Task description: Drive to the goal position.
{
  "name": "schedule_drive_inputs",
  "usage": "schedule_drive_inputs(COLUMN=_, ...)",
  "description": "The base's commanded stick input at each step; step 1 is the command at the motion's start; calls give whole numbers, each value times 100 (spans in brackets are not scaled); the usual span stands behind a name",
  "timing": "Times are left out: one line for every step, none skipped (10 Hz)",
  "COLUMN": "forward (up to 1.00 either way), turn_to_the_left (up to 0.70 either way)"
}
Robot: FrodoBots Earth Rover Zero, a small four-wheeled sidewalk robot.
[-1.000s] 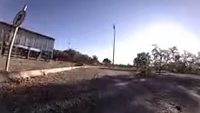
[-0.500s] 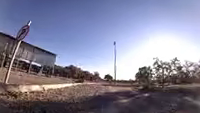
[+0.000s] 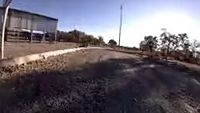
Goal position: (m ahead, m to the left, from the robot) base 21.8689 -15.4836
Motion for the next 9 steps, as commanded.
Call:
schedule_drive_inputs(forward=50, turn_to_the_left=0)
schedule_drive_inputs(forward=50, turn_to_the_left=0)
schedule_drive_inputs(forward=50, turn_to_the_left=0)
schedule_drive_inputs(forward=50, turn_to_the_left=0)
schedule_drive_inputs(forward=50, turn_to_the_left=0)
schedule_drive_inputs(forward=50, turn_to_the_left=0)
schedule_drive_inputs(forward=50, turn_to_the_left=0)
schedule_drive_inputs(forward=50, turn_to_the_left=0)
schedule_drive_inputs(forward=50, turn_to_the_left=0)
